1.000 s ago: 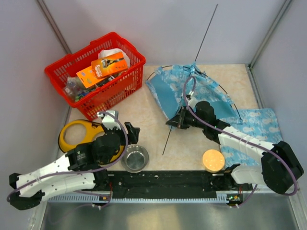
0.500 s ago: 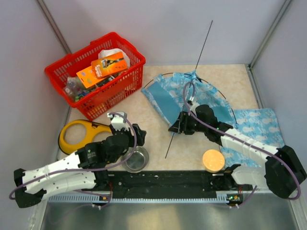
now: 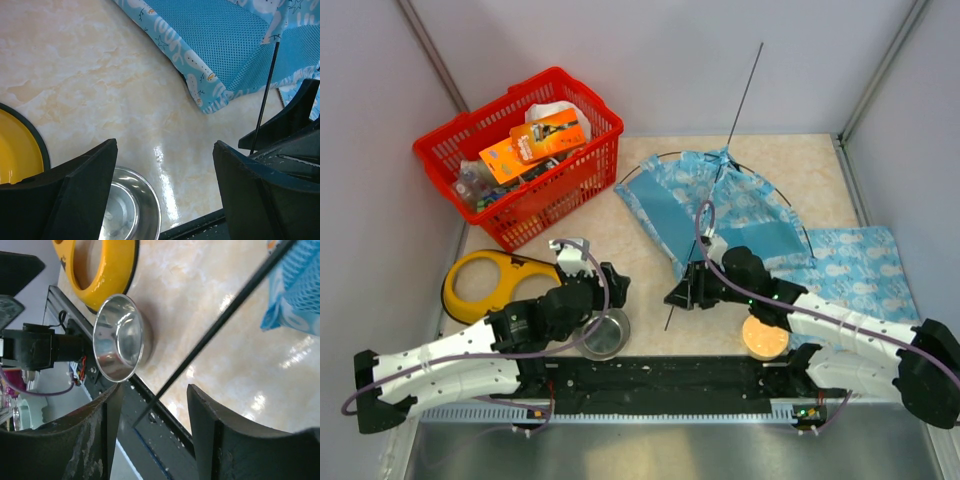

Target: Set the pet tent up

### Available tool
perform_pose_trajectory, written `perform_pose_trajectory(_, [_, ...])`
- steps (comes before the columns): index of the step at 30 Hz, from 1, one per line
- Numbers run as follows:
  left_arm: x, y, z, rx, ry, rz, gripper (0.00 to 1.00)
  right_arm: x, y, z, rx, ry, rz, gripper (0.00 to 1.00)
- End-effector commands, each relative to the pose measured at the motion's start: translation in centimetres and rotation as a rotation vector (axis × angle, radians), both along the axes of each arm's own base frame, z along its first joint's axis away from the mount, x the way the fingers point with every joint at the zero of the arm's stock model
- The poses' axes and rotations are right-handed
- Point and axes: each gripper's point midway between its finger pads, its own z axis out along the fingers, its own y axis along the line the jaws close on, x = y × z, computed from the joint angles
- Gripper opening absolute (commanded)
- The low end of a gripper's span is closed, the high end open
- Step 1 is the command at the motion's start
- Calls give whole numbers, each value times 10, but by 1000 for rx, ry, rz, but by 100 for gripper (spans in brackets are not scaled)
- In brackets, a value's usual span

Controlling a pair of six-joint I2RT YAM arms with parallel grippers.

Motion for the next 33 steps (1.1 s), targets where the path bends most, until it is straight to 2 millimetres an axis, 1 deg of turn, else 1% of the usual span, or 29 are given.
perform_pose_trajectory(1, [2, -9, 4, -71, -10, 0, 82, 12, 13, 13, 71, -89, -60, 51])
perform_pose_trajectory(5, [2, -9, -5, -68, -3, 1, 82, 15, 14, 6, 64, -98, -96, 36])
perform_pose_trajectory(7, [2, -11, -12, -67, 4, -1, 82, 17, 12, 8, 66, -105, -111, 27])
perform_pose_trajectory(10, [1, -17, -22, -75, 7, -23, 82, 15, 11, 23, 99, -115, -117, 9])
perform_pose_trajectory(11, [1, -21, -27, -75, 4, -37, 82, 15, 11, 29, 112, -114, -119, 5])
perform_pose_trajectory(13, [1, -31, -33, -96, -14, -76, 82, 11, 13, 47, 152, -106, -114, 0])
perform_pose_trajectory(14, [1, -34, -38, -99, -22, -91, 83, 10, 14, 59, 180, -99, -120, 0])
perform_pose_trajectory(15, [2, -40, -38, -123, -40, -100, 83, 9, 15, 67, 206, -91, -122, 0])
perform_pose_trajectory(16, [3, -41, -45, -120, -54, -109, 83, 8, 17, 76, 228, -79, -122, 0])
perform_pose_trajectory(18, [6, -47, -50, -137, -92, -122, 85, 9, 17, 87, 255, -43, -150, 0])
perform_pose_trajectory(21, [11, -54, -51, -146, -153, -140, 87, 9, 19, 101, 320, 20, -190, 0])
perform_pose_trajectory(23, [15, -63, -46, -145, -192, -159, 88, 9, 20, 109, 366, 58, -206, 0])
perform_pose_trajectory(25, [17, -74, -37, -153, -240, -191, 88, 9, 21, 114, 396, 105, -231, 0])
perform_pose_trajectory(29, [21, -94, -23, -137, -332, -257, 87, 7, 22, 133, 490, 169, -255, 0])
perform_pose_trajectory(33, [17, -107, -12, -170, -421, -328, 86, 8, 18, 155, 568, 198, -287, 0])
